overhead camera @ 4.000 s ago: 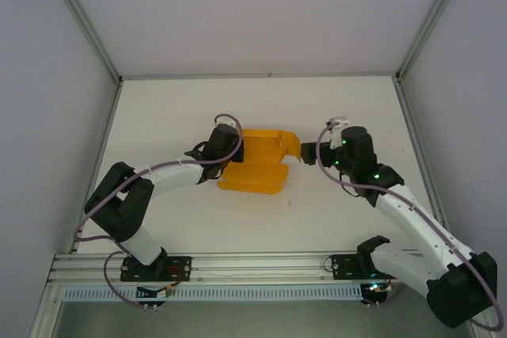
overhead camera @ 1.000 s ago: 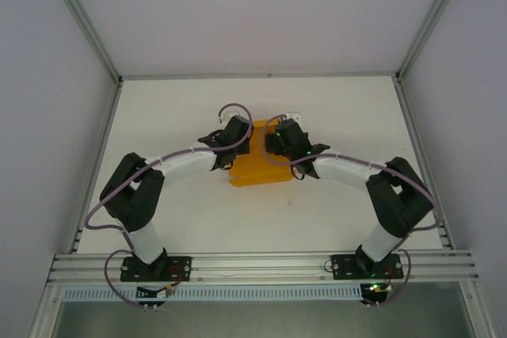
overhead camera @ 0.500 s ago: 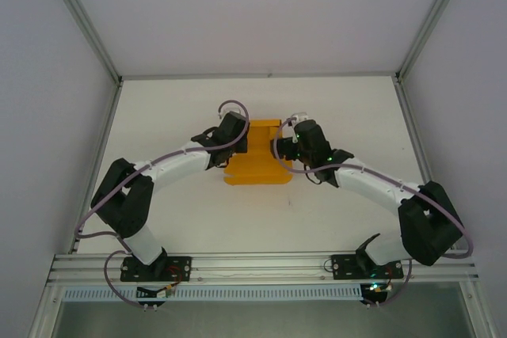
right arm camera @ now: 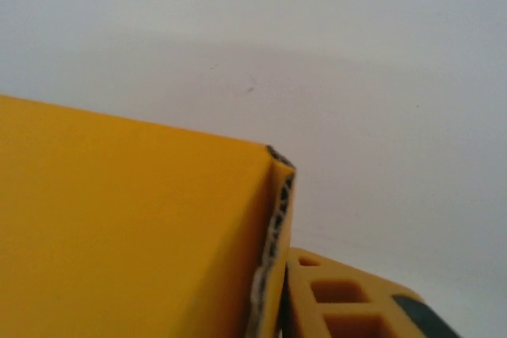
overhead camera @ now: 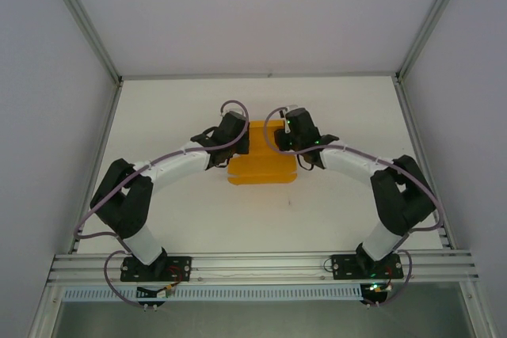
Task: Assemble paper box
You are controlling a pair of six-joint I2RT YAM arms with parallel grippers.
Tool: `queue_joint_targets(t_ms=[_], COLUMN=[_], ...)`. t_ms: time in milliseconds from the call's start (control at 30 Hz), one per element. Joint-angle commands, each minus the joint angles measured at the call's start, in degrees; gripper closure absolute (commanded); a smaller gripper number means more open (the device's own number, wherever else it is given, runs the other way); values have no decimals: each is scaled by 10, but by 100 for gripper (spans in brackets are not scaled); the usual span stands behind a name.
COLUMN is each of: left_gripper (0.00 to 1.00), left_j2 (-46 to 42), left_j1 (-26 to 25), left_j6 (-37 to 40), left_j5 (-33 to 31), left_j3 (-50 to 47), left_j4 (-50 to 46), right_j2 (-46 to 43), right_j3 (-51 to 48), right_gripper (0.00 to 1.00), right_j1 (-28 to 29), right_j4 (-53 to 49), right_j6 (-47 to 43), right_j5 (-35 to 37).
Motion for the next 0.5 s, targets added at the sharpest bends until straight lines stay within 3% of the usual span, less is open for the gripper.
queue_joint_targets(t_ms=[0,100,200,467], left_gripper=[100,100,100,100], left_j2=[-7,-5,2,27], left_j1=[5,4,5,7], left_j6=[-12,-42,-100,-199], left_j5=[-18,-47,-99,-162], left_j3=[5,16,33,51], left_j4=[-26,-49,-99,-155], right_j2=[10,23,37,83], right_j3=[20,28,35,58], right_gripper=[93,100,100,100], right_j1=[-3,-1,-1,-1], right_j4=[-8,-31,-65,-133], right_j6=[40,67,129,276], right_j5=[75,151,249,449])
